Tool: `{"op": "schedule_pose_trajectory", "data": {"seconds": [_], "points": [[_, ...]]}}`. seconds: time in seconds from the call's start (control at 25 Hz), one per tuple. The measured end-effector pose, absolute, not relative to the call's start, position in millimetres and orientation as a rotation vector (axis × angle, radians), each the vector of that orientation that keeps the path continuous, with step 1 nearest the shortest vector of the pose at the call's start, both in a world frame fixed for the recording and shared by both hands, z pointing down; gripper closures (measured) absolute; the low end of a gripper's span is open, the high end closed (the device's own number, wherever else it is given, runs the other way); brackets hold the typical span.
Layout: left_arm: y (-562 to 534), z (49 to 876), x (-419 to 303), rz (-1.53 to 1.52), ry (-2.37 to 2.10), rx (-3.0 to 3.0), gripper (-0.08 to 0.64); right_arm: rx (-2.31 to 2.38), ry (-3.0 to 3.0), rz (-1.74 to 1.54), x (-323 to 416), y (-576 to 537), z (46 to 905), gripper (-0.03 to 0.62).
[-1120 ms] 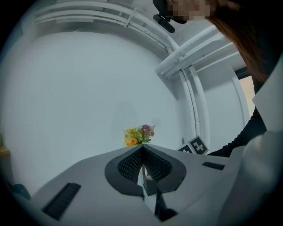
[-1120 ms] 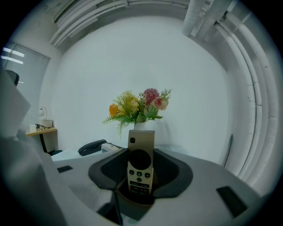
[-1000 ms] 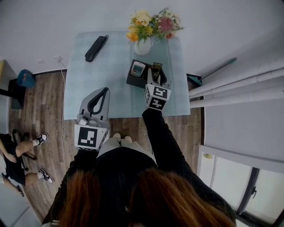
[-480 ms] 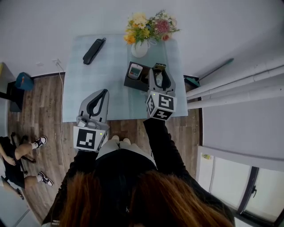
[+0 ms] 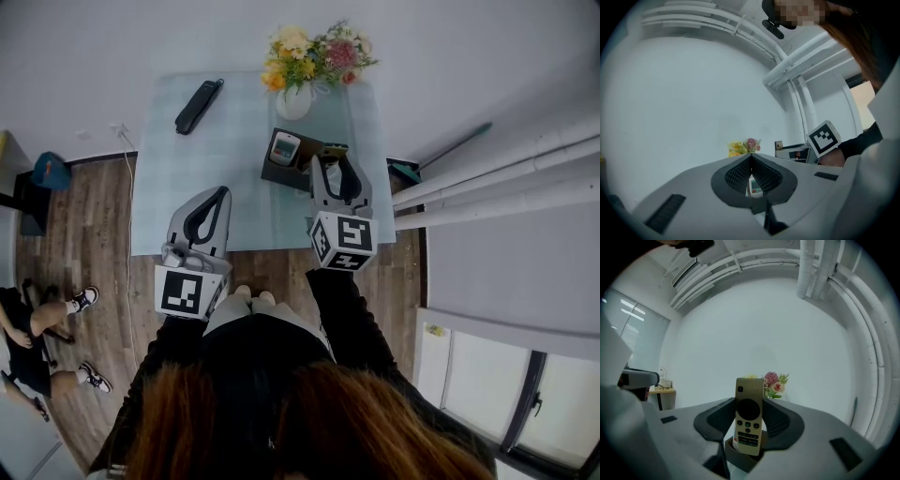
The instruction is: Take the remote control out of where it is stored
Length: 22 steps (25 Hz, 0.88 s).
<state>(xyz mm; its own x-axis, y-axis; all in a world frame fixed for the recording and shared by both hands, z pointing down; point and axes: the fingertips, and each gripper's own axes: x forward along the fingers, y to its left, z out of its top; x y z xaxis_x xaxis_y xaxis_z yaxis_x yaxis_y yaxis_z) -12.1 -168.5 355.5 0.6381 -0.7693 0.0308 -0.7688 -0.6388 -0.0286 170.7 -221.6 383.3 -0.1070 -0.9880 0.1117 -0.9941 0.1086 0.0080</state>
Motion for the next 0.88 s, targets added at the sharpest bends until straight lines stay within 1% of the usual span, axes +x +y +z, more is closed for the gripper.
{"op": "schedule_pose_trajectory", "data": {"seconds": [0.56,0.88], "points": [[-160.0,353.7,-16.1,-0.075,1.341,-2.823,0.555,1.953,-2.33,0.093,154.3,-175.7,375.1,0.403],[-153.3,352.1,-19.5,-0.093,1.351,-2.814,0.555,1.892,-2.343,0.128,142.7,-154.1,388.2,0.403]]}}
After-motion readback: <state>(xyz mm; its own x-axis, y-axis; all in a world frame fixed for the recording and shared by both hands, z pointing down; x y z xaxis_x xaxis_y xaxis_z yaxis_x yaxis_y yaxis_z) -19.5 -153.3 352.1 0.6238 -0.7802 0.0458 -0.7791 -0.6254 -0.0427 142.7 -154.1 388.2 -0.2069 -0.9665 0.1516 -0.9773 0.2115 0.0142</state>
